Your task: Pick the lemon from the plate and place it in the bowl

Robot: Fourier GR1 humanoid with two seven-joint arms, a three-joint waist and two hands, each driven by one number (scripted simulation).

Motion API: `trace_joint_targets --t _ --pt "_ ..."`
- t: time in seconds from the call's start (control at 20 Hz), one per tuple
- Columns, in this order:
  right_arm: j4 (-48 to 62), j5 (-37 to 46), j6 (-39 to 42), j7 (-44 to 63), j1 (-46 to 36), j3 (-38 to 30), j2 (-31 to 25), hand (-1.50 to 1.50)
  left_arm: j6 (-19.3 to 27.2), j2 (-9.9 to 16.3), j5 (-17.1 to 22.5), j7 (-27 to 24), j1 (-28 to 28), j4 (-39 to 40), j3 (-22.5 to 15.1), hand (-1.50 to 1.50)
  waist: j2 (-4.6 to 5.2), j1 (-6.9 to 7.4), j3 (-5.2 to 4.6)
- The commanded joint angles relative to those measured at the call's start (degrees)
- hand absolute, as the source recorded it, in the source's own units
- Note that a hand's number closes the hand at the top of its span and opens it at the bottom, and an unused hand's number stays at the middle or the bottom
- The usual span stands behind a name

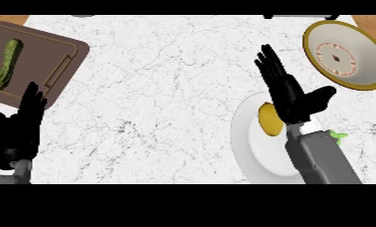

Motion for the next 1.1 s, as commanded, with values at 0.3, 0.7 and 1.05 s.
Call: trace_joint_targets --t 0.3,0.7,1.05 --pt "-2.83 23.18 -0.38 4.09 -0.02 -0.70 -28.54 1.50 -2.20 2.71 -2.93 -1.68 -3.60 -4.56 -1.02 0.00 -1.42 -6.32 -1.55" --pt "-23.10 35.87 -22.67 13.91 23.80 3.03 -23.56 -1.50 -4.65 3.77 -2.22 -1.17 -1.58 -7.82 -1.06 0.00 -2.33 -5.72 0.83" --pt "-47.71 48.14 -25.05 35.64 36.59 3.28 -26.36 -1.50 -5.82 2.67 -4.38 -0.43 -4.30 -7.23 -2.19 0.00 -1.13 -2.44 0.93"
